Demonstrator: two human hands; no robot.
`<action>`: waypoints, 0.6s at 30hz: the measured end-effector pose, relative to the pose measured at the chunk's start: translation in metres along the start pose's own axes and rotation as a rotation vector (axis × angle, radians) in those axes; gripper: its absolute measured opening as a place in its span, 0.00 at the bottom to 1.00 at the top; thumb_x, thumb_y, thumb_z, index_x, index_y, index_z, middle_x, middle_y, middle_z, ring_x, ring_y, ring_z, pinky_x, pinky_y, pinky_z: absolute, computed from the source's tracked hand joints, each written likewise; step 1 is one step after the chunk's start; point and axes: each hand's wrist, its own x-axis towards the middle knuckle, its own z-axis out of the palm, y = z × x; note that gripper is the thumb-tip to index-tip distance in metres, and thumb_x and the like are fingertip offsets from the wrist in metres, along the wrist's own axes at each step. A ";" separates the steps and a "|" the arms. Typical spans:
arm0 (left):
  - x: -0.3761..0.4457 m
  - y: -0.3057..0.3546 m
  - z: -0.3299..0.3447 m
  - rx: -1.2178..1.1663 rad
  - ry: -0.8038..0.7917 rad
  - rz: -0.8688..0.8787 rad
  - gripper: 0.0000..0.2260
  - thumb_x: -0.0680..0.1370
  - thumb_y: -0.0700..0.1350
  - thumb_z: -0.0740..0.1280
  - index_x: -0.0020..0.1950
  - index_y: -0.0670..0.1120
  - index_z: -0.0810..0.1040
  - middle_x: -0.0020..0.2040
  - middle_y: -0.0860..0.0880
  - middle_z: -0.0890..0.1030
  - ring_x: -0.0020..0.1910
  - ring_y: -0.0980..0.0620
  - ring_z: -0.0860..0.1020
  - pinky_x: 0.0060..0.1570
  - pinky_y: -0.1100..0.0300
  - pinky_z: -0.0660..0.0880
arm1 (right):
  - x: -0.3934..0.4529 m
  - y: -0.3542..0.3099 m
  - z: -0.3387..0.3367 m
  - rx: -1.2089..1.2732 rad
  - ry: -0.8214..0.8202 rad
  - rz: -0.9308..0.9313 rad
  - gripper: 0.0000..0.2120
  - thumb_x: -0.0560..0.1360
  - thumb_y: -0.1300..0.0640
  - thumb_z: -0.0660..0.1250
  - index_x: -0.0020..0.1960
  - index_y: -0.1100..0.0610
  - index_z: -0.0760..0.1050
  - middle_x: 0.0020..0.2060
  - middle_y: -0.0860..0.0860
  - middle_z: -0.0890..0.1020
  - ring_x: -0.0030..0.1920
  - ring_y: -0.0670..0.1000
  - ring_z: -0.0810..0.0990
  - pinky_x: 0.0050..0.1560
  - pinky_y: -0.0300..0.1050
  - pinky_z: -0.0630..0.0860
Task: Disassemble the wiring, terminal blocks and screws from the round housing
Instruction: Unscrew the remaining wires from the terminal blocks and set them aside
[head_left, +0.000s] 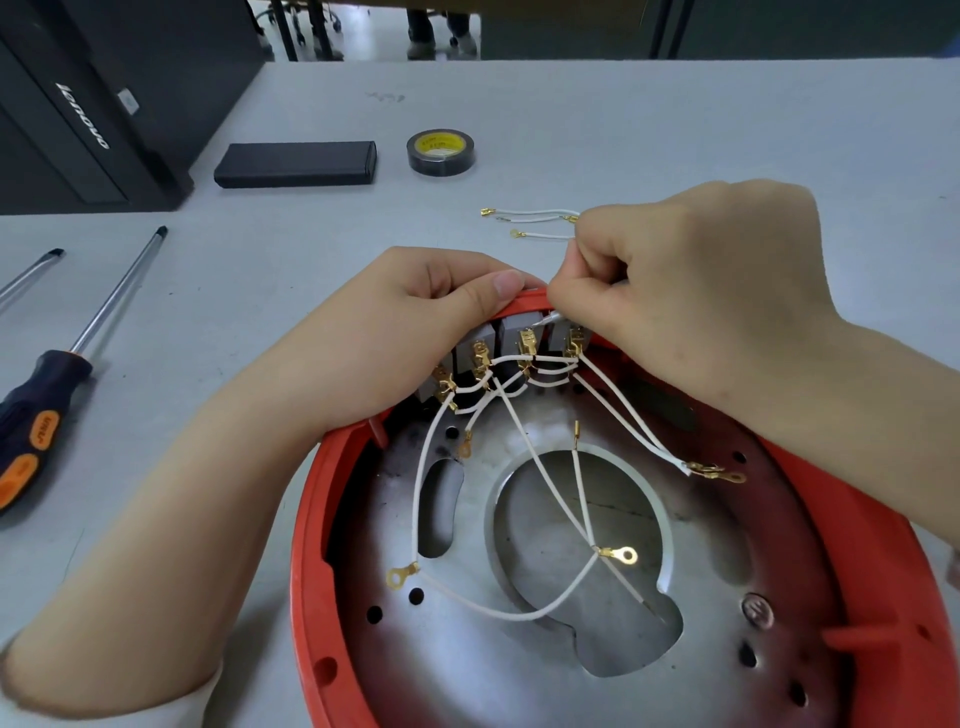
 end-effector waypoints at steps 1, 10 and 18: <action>0.000 0.000 0.000 -0.001 0.000 -0.003 0.11 0.81 0.50 0.60 0.55 0.56 0.82 0.45 0.62 0.84 0.48 0.66 0.81 0.52 0.68 0.75 | 0.001 0.001 0.001 0.010 -0.013 -0.006 0.13 0.69 0.57 0.65 0.27 0.56 0.67 0.20 0.52 0.63 0.23 0.58 0.65 0.32 0.42 0.56; 0.000 0.001 -0.001 -0.014 -0.018 -0.003 0.12 0.81 0.50 0.60 0.56 0.54 0.82 0.45 0.60 0.85 0.47 0.64 0.82 0.51 0.70 0.74 | 0.008 0.005 0.003 0.058 -0.077 -0.040 0.12 0.67 0.54 0.63 0.27 0.58 0.68 0.20 0.51 0.67 0.24 0.57 0.68 0.32 0.41 0.54; -0.001 0.001 -0.001 -0.010 -0.016 -0.013 0.11 0.81 0.49 0.60 0.56 0.54 0.82 0.45 0.60 0.85 0.47 0.64 0.82 0.49 0.71 0.74 | 0.009 0.006 0.005 0.083 -0.060 -0.031 0.12 0.67 0.54 0.63 0.27 0.59 0.69 0.19 0.51 0.66 0.24 0.57 0.68 0.33 0.42 0.57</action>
